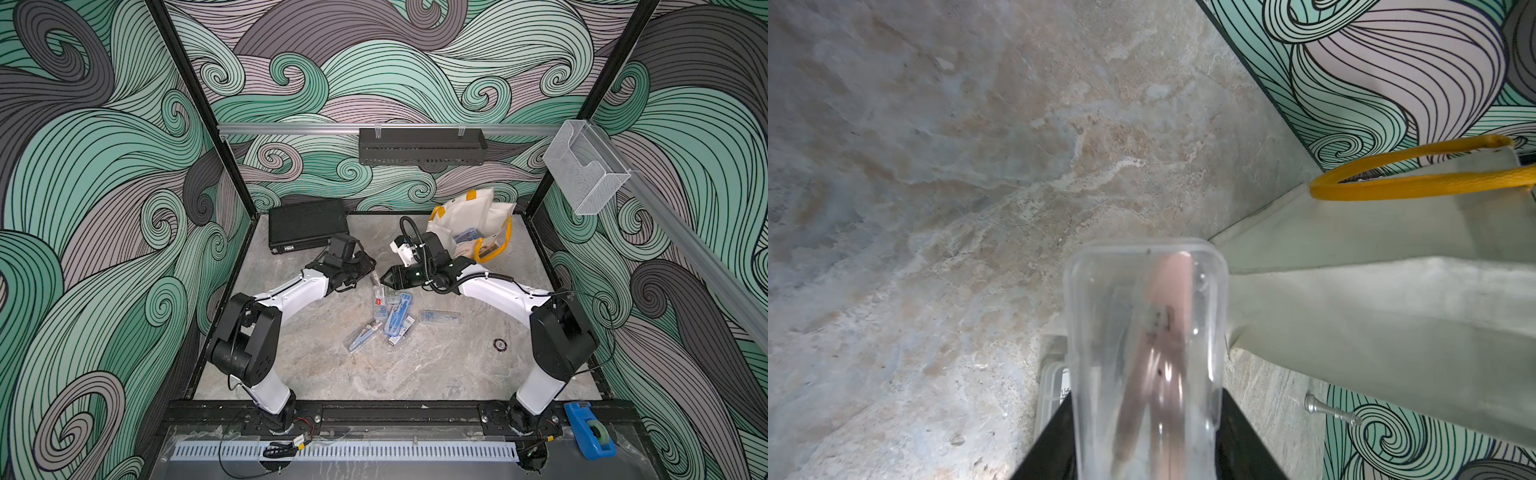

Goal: Put the compass set into the canvas bag
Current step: Pick up the compass set at the center of the board.

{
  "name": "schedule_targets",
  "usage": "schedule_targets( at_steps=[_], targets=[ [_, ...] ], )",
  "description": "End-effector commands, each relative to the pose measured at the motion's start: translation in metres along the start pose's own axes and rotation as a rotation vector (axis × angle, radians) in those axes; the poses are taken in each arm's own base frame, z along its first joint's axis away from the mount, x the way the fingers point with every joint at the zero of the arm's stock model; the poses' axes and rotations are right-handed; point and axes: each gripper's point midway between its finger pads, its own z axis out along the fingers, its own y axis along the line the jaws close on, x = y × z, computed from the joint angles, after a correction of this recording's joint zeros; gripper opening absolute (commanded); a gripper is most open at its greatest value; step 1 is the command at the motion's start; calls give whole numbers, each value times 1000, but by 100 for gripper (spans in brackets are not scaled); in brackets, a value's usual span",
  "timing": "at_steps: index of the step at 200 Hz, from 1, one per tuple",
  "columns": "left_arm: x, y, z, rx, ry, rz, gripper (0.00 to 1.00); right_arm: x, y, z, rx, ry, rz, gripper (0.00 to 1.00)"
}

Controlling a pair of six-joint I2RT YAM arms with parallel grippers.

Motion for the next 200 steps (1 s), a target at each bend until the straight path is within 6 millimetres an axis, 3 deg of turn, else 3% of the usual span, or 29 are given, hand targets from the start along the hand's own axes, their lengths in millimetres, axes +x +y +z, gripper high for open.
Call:
schedule_targets(
  at_steps=[1, 91, 200],
  targets=[
    [-12, -27, -10, 86, -25, 11, 44, -11, 4, 7, -27, -19, 26, 44],
    [-15, -35, -20, 125, -45, 14, 44, -16, 3, 21, -38, -13, 53, 40],
    [-13, -34, -20, 137, -49, 12, 44, -24, 8, 32, -88, -32, 79, 22]
  ],
)
